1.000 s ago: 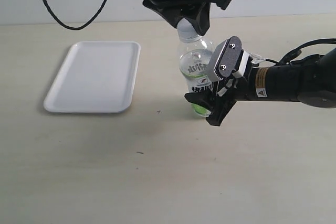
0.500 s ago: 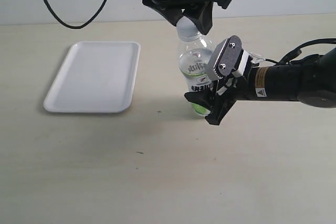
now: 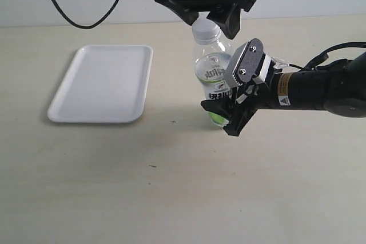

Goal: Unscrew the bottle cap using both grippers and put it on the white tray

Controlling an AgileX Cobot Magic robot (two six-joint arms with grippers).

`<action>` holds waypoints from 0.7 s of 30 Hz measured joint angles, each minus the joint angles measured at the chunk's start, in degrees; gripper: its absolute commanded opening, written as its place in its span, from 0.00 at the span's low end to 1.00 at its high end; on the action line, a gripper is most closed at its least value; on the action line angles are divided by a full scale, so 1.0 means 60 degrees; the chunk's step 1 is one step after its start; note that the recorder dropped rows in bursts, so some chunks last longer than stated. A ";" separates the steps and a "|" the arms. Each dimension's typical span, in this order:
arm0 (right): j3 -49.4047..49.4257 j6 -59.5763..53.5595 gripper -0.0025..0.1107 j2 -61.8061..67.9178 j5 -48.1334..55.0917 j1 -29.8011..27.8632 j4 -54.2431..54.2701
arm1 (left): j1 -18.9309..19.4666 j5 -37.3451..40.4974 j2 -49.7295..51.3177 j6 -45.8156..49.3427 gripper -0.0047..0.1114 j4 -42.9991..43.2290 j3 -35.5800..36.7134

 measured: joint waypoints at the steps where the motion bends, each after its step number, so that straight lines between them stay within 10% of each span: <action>1: 0.0000 0.0000 0.02 0.0000 0.0000 0.0000 0.0000 | 0.0000 -0.0023 0.0000 0.0124 0.66 0.0022 0.0000; 21: 0.0000 0.0000 0.02 0.0000 0.0058 0.0000 0.0000 | 0.0000 0.0649 -0.0018 0.6163 0.66 0.0143 -0.1133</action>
